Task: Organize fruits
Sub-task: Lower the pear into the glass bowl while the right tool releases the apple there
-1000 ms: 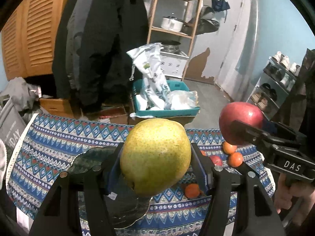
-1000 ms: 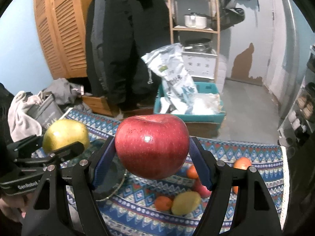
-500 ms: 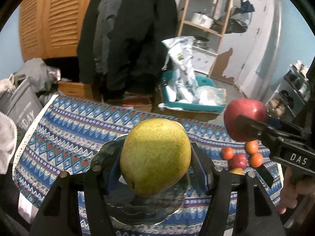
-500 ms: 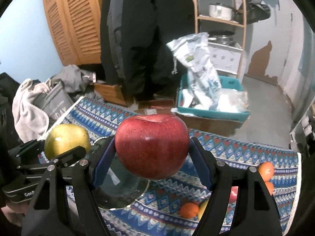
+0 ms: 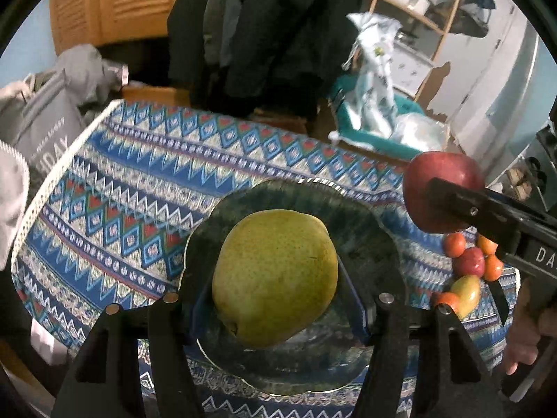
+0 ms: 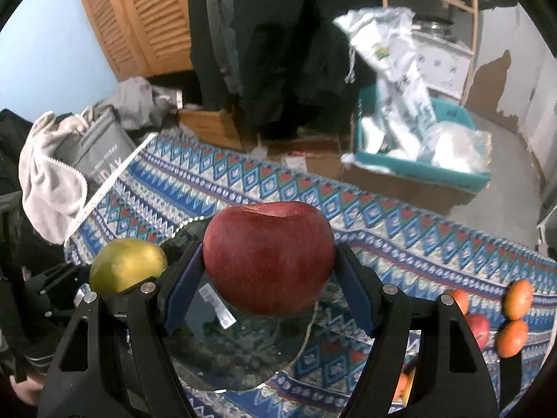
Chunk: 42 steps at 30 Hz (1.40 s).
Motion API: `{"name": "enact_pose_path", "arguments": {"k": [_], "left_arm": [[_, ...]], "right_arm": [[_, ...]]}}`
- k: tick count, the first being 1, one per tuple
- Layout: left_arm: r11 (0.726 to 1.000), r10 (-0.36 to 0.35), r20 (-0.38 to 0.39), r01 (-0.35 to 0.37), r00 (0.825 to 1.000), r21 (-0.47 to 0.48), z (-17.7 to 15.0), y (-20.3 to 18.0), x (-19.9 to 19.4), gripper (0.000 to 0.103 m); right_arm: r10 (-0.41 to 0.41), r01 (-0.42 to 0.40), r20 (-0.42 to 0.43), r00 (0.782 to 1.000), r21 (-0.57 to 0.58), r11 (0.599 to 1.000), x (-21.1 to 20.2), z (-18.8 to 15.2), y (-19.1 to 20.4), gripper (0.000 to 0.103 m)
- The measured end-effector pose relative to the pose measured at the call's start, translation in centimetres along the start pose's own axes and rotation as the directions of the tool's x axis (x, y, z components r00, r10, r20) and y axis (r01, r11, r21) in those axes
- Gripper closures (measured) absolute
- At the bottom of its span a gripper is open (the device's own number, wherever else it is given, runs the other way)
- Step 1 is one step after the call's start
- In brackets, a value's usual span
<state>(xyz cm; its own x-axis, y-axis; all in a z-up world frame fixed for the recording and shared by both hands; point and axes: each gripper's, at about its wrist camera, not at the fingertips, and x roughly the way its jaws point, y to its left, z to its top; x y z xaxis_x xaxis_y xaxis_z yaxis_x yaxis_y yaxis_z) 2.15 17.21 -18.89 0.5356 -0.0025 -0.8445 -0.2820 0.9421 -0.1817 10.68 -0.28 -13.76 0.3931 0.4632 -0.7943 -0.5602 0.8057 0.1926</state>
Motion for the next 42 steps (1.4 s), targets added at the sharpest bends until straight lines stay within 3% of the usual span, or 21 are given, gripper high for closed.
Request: {"name": "enact_pose_path", "arguments": {"k": [10,24,27,29,31,37,42], "left_arm": [[0.999,0.036,-0.117,-0.038,0.992,-0.016,-1.8,1.3,4.1,0.038],[0.997,0.024,-0.241,-0.040,0.970,-0.062,-3.3,2.1,7.3,0.038],[0.997,0.010,-0.220,-0.027,0.975,-0.076,-3.3,2.1,6.9,0.039],[0.997,0.007,-0.197,-0.021,0.980,-0.070,-3.0,2.0,6.3,0.032],[0.998,0.016,-0.186,-0.028,0.982,-0.064,-2.9,2.0,6.0,0.031],[0.998,0.029,-0.196,-0.039,0.980,-0.047,-3.0,1.8,5.7,0.031],[0.998,0.054,-0.169,-0.060,0.984,-0.026,-2.5,1.7,4.6,0.031]], "right_arm": [[0.001,-0.004,-0.118,0.993,-0.018,1.000,4.4,-2.0,0.8,0.028],[0.015,-0.021,-0.217,0.976,-0.025,0.999,7.4,-4.0,1.0,0.028],[0.016,-0.021,-0.232,0.973,-0.020,1.000,7.9,-4.4,0.9,0.028],[0.023,-0.026,-0.247,0.969,-0.008,1.000,8.2,-4.6,0.7,0.028],[0.032,-0.031,-0.258,0.966,0.007,1.000,8.5,-4.9,0.4,0.028],[0.035,-0.028,-0.274,0.961,0.028,0.999,8.7,-5.2,-0.2,0.028],[0.074,-0.064,-0.222,0.972,0.053,0.997,7.3,-4.1,-0.3,0.030]]}}
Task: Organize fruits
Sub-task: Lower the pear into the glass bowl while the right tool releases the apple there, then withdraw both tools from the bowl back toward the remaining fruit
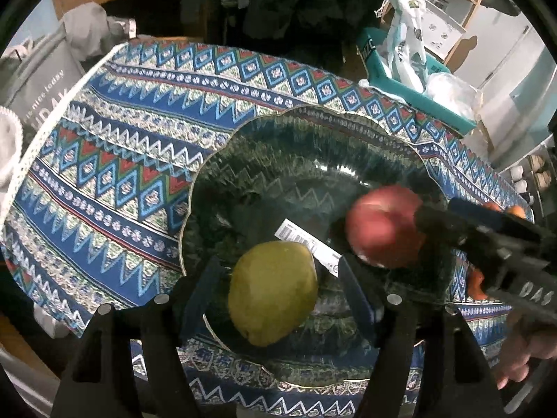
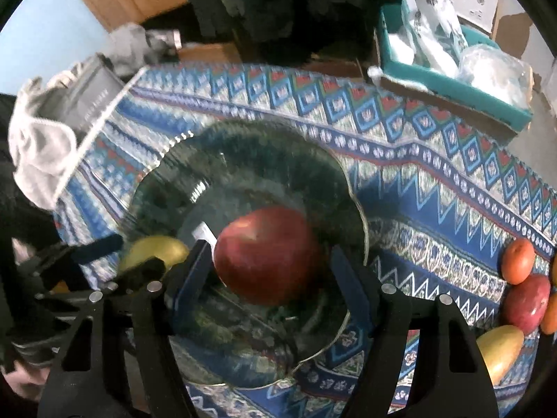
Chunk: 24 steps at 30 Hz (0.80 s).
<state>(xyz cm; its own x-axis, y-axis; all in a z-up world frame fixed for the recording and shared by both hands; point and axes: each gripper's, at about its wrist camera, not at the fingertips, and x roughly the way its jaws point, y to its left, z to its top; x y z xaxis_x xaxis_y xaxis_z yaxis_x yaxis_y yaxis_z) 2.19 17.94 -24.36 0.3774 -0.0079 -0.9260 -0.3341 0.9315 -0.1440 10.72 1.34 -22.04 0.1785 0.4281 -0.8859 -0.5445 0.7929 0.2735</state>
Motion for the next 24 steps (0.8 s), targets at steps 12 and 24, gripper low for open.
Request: {"name": "enact_pose_path", "arguments": {"k": [12,24], "left_arm": [[1.000,-0.025,0.092,0.023,0.995,0.018,1.0,-1.4,-3.7,0.028],[0.994,-0.073,0.173,0.059,0.982,0.088,1.6,-5.2,-7.4,0.026]], "right_arm": [[-0.089,0.091,0.098,0.991,-0.018,0.996,-5.0,0.9,0.7,0.030],[-0.200,0.204,0.232,0.952,0.006,0.979,-11.8,-0.1,-0.4,0.028]]}}
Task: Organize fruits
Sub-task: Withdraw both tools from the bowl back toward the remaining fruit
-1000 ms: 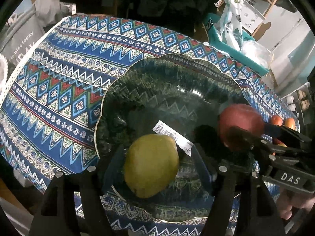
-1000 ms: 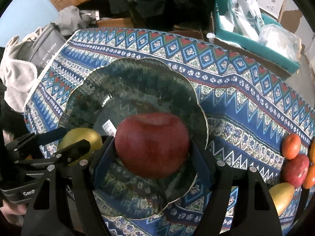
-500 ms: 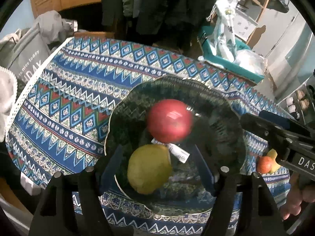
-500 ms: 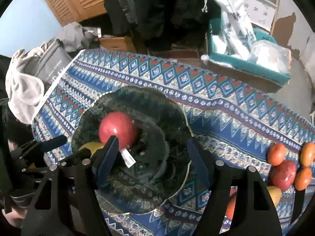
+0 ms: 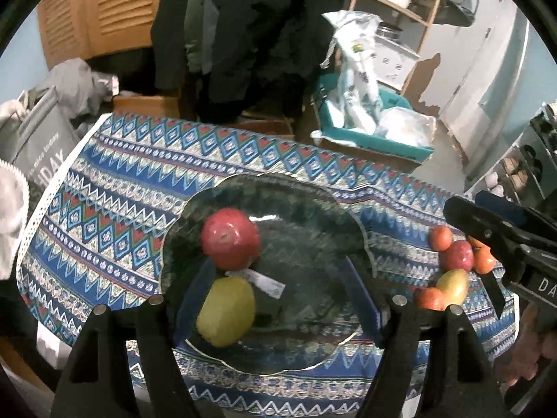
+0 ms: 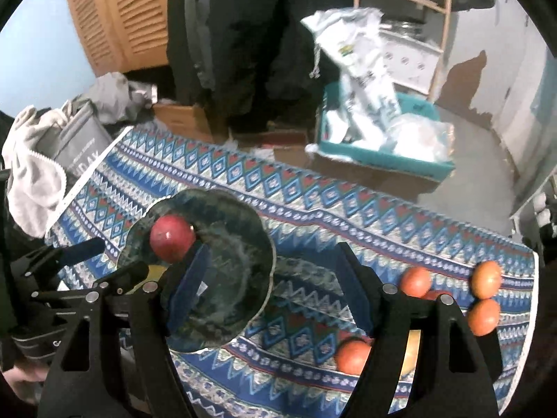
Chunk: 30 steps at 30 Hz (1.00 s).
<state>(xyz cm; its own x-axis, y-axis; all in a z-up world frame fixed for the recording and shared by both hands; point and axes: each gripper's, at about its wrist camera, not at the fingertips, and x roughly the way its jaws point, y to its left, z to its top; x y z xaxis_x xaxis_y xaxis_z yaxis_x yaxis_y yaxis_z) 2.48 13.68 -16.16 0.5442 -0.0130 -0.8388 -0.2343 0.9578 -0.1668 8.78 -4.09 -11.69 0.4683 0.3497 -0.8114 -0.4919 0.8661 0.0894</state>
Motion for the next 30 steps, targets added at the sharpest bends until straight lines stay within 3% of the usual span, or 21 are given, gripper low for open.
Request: {"name": "enact_pose_path", "arguments": {"k": [12,17,30], "left_arm": [[0.997,-0.043,0.063,0.038,0.997,0.068,0.9,-3.9,-2.7,0.026],[0.994,-0.058,0.102,0.048,0.993,0.103,1.2,-5.7,-4.4,0.021],[0.980,-0.106,0.119,0.083,0.987,0.183,1.3,-10.0,-5.6,0.021]], "right_arm": [[-0.056,0.052,0.091,0.994,0.045,0.998,-5.2,-0.5,-3.2,0.027],[-0.075,0.068,0.117,0.990,0.063,0.996,-7.0,-1.0,-4.5,0.025],[-0.133,0.113,0.155,0.979,0.130,0.985,-10.5,-3.3,-8.6,0.022]]}}
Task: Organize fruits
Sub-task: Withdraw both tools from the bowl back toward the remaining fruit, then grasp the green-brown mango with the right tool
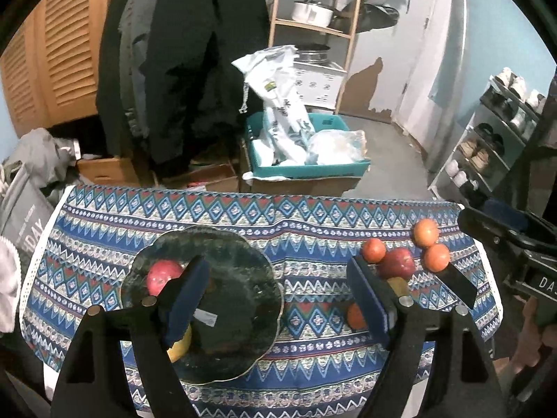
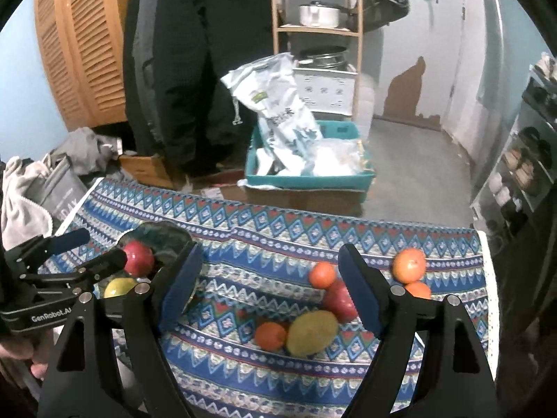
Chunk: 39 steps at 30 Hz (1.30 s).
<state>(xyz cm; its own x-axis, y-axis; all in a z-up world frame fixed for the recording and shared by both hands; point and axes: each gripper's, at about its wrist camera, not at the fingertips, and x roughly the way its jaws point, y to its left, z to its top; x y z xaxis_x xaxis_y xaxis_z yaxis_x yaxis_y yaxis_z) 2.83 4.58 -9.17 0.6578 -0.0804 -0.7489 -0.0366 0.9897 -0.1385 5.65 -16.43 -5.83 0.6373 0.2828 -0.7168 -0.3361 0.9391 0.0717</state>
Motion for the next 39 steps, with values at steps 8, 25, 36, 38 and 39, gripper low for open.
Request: {"name": "enact_pose_path", "arguments": {"k": [8,25,36,38,39], "left_arm": [[0.999,-0.021,0.010,0.021,1.000,0.038,0.5,-2.4,-0.3,0.021],[0.994,-0.050,0.007,0.049,0.999,0.101,0.8,-5.9,0.8,0.017],[0.994,-0.016,-0.090,0.026,0.996,0.106,-1.0,-6.3,6.1,0.017],[0.995,-0.018,-0.117,0.029,0.993,0.093,-1.5,-6.2,7.1,0.017],[0.996,-0.021,-0.128,0.032,0.992,0.085,-1.7,-6.1,7.6,0.017]], "right_arm": [[-0.025,0.024,0.018,1.000,0.041,0.999,-1.4,-0.8,-2.7,0.022],[-0.074,0.076,-0.026,0.997,0.111,0.991,-0.8,-3.3,-6.9,0.022],[-0.059,0.081,-0.151,0.987,0.146,0.986,3.7,-6.0,-8.2,0.022],[-0.051,0.079,-0.179,0.982,0.152,0.985,4.7,-6.5,-8.2,0.022],[-0.049,0.079,-0.193,0.980,0.154,0.985,5.2,-6.8,-8.2,0.022]]}}
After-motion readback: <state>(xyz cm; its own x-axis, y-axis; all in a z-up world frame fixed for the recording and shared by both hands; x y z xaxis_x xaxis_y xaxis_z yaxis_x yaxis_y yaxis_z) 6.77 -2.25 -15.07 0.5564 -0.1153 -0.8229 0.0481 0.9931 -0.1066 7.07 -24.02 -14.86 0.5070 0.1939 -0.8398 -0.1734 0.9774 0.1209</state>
